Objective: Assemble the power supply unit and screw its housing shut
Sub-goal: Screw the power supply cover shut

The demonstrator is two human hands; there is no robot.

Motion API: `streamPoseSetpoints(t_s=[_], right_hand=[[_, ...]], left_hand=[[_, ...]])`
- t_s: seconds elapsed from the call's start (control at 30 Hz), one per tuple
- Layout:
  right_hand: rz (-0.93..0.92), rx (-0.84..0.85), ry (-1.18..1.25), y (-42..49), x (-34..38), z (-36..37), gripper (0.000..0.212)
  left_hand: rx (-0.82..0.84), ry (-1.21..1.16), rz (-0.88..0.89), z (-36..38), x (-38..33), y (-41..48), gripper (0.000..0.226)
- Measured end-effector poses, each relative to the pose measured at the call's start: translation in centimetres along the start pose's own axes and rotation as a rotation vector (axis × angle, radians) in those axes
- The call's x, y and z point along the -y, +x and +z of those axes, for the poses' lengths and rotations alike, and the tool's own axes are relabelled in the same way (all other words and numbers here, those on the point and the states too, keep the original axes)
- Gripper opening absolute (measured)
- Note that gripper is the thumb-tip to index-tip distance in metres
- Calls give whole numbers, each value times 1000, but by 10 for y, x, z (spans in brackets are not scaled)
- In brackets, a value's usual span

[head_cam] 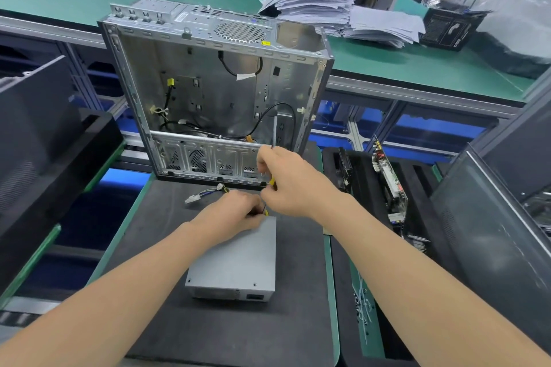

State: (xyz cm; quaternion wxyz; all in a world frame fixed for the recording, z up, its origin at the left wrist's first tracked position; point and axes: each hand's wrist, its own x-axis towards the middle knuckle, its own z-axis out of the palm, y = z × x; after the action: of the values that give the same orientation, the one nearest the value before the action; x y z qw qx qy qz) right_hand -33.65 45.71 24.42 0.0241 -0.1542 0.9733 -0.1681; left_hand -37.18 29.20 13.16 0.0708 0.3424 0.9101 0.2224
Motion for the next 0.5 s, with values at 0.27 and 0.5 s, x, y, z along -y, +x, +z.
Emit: streamPoseSetpoints(t_s=[0.27,0.5], right_hand=[[15,49,35,3,0,0,21],[80,-190,57,1,-2,-13,16]], left_hand=[[33,-4,-10,-6,-7,0,27],[52,174,-21,-3,-14,3,11]])
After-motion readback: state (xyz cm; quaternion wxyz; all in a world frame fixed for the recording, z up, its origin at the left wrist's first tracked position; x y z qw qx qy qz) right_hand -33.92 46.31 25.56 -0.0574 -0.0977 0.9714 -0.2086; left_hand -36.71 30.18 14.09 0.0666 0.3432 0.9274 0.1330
